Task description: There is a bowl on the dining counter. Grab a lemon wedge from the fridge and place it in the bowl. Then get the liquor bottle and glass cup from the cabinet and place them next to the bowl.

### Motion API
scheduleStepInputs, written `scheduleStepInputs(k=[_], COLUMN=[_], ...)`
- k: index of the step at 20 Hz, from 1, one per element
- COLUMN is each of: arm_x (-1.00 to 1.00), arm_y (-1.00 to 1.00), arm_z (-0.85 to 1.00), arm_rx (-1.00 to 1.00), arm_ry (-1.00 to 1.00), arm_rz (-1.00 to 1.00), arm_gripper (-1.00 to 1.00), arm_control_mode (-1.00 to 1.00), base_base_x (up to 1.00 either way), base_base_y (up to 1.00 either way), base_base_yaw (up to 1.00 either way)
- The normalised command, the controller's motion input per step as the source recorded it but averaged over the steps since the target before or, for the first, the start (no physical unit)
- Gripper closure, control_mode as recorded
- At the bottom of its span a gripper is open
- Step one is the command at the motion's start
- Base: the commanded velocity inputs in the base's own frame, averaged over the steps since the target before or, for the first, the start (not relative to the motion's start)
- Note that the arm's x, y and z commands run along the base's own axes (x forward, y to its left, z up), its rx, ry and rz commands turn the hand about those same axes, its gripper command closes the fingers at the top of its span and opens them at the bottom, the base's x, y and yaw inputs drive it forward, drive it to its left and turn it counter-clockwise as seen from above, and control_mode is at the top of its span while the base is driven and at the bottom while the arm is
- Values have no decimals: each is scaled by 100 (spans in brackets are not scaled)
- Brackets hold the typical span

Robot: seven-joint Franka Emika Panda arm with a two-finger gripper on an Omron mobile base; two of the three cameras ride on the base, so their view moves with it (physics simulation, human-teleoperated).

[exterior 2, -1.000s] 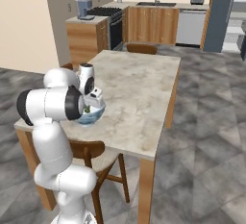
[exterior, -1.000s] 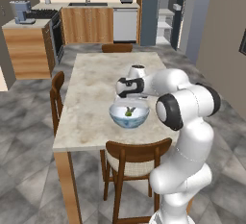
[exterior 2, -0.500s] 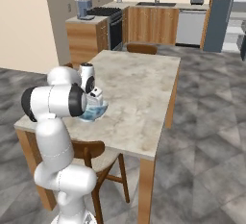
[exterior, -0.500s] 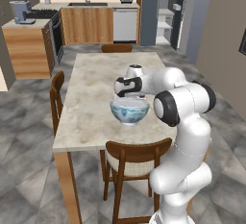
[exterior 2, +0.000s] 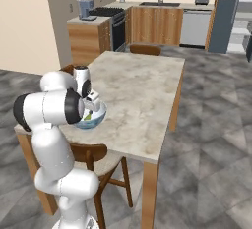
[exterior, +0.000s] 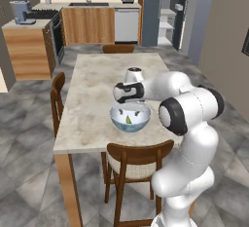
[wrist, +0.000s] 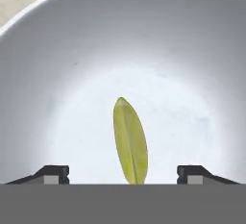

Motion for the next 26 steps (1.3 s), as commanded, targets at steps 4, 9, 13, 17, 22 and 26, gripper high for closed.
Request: scheduleStepInputs(k=[4, 9, 13, 17, 22, 26], arm_x=[-28, -16, -24, -25, -49, -71], arm_y=[1, 0, -9, -13, -26, -35], arm_z=[14, 50, 83, 89, 85, 80], arm_rx=[0, 0, 1, 6, 8, 5], arm_ry=[-6, -5, -8, -9, -15, -22], arm_rz=[-7, -8, -4, 0, 0, 3], arm_gripper=[-100, -100, -100, -100, -100, -100], arm_control_mode=[-100, -100, -100, -100, -100, -100], base_base_x=[0, 0, 0, 0, 0, 0], base_base_y=[0, 0, 0, 0, 0, 0], base_base_yaw=[0, 0, 0, 0, 0, 0])
